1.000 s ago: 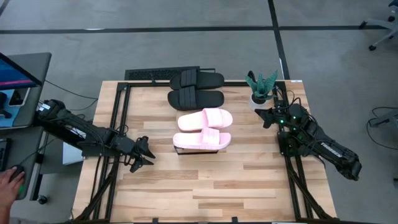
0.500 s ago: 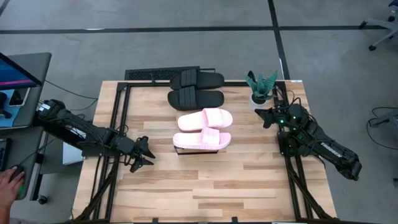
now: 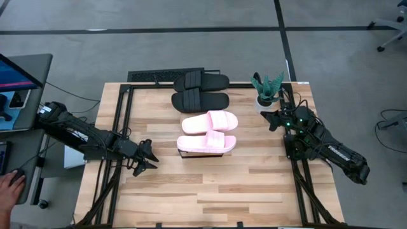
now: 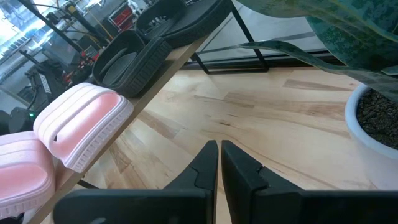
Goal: Pick and place slides into the shelf
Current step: Return to Home Position
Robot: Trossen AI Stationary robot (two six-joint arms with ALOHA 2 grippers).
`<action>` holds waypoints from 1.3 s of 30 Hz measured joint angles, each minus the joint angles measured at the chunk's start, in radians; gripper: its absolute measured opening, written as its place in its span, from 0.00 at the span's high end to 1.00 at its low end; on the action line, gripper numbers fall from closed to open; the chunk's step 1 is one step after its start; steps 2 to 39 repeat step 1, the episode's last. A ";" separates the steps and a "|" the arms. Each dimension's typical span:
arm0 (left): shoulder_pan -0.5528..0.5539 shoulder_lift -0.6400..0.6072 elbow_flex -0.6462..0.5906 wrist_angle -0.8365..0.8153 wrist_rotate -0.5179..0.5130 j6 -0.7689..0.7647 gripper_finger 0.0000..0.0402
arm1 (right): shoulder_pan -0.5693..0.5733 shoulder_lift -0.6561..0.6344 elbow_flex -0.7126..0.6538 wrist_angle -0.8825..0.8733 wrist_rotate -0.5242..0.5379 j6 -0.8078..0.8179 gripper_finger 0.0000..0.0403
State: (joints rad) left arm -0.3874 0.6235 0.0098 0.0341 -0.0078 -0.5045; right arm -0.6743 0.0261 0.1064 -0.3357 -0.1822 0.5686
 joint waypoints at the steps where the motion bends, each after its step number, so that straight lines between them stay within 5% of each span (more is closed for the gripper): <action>1: 0.000 0.000 0.000 0.000 0.000 0.000 0.59 | 0.000 0.000 0.000 0.000 0.000 0.000 0.97; 39: 0.000 0.000 0.000 0.000 0.000 0.000 0.59 | 0.000 0.000 0.000 0.000 0.000 0.000 0.97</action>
